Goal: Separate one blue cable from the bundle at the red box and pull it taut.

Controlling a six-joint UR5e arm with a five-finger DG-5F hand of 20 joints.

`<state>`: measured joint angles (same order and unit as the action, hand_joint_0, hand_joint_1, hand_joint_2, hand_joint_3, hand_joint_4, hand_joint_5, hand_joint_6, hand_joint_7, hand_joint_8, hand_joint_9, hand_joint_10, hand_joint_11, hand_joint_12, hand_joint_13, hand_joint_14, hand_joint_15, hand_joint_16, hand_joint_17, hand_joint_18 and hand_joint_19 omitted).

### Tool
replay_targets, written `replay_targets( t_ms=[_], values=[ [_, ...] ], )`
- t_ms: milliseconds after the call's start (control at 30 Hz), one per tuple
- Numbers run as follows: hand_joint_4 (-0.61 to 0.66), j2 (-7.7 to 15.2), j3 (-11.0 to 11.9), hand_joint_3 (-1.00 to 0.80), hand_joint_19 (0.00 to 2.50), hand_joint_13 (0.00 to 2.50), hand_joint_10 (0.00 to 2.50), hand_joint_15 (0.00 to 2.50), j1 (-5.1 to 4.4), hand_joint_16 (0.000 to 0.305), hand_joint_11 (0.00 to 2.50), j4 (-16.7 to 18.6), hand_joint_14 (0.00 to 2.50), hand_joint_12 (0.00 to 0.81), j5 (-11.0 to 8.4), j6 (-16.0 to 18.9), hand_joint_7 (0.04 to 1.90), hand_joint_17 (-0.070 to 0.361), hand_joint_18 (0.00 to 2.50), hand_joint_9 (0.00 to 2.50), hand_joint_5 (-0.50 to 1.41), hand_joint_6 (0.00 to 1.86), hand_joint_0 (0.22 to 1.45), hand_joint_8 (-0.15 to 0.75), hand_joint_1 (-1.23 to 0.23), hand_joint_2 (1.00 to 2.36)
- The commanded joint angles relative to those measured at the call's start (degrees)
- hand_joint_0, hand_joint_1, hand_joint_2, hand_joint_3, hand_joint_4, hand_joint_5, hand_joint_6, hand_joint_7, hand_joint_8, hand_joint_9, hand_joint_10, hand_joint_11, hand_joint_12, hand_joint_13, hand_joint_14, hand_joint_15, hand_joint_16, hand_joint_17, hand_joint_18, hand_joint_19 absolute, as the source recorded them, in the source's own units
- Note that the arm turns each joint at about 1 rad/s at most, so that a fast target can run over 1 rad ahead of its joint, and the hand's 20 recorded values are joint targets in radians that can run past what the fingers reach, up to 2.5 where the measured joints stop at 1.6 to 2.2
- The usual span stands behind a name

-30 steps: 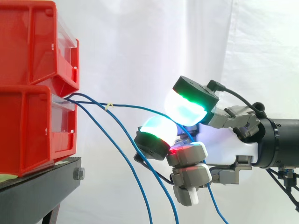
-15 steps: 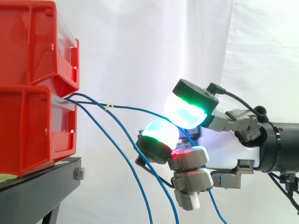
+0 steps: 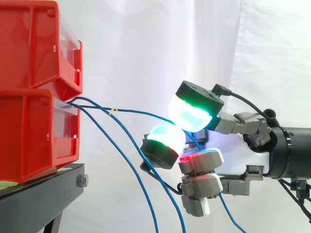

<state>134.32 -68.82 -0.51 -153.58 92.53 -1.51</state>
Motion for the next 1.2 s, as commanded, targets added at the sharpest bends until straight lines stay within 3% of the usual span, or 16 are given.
replay_targets(
  t_ms=[0, 333, 533, 700, 933, 1000, 1167],
  values=[
    [0.07, 0.0, 0.0, -0.17, 0.74, 1.26, 0.01, 1.01, -0.01, 0.059, 1.25, 0.0, 0.02, 0.442, -0.15, 0.0, 1.29, 0.132, 1.05, 1.32, -0.10, 0.89, 0.61, 0.397, -0.65, 1.01],
    [0.08, 0.0, 0.0, -0.19, 0.71, 1.35, 0.02, 1.01, -0.10, 0.053, 1.17, 0.0, 0.02, 0.422, -0.24, 0.9, 1.29, 0.119, 1.12, 1.37, -0.10, 0.89, 0.62, 0.427, -0.66, 1.01],
    [0.10, 0.0, 0.0, -0.21, 0.72, 1.50, 0.01, 1.42, -0.10, 0.051, 1.38, -0.1, 0.02, 0.381, -0.50, 3.5, 1.29, 0.115, 1.13, 1.43, -0.10, 0.89, 0.63, 0.407, -0.66, 1.01],
    [0.13, 0.0, -0.8, -0.24, 0.75, 1.56, 0.00, 1.75, -0.10, 0.051, 1.76, 0.2, 0.00, 0.376, -0.42, 5.5, 1.29, 0.115, 1.13, 1.53, -0.11, 0.89, 0.64, 0.378, -0.66, 1.01],
    [0.14, 0.0, -1.1, -0.24, 0.81, 1.46, 0.34, 1.71, 0.34, 0.053, 1.75, 0.8, 0.52, 0.391, -0.24, 6.3, 1.28, 0.119, 1.15, 1.48, -0.11, 0.89, 0.65, 0.352, -0.65, 1.01],
    [0.15, 0.1, -1.1, -0.24, 0.87, 1.41, 0.57, 1.66, 0.42, 0.053, 1.75, 0.8, 0.81, 0.396, -0.24, 6.4, 1.29, 0.120, 1.17, 1.45, -0.11, 0.89, 0.64, 0.359, -0.65, 1.01],
    [0.15, 0.1, -1.1, -0.24, 0.95, 1.36, 0.67, 1.59, 0.42, 0.054, 1.75, 0.8, 1.17, 0.398, -0.42, 6.5, 1.28, 0.122, 1.22, 1.44, -0.11, 0.89, 0.64, 0.372, -0.65, 1.01]
  ],
)
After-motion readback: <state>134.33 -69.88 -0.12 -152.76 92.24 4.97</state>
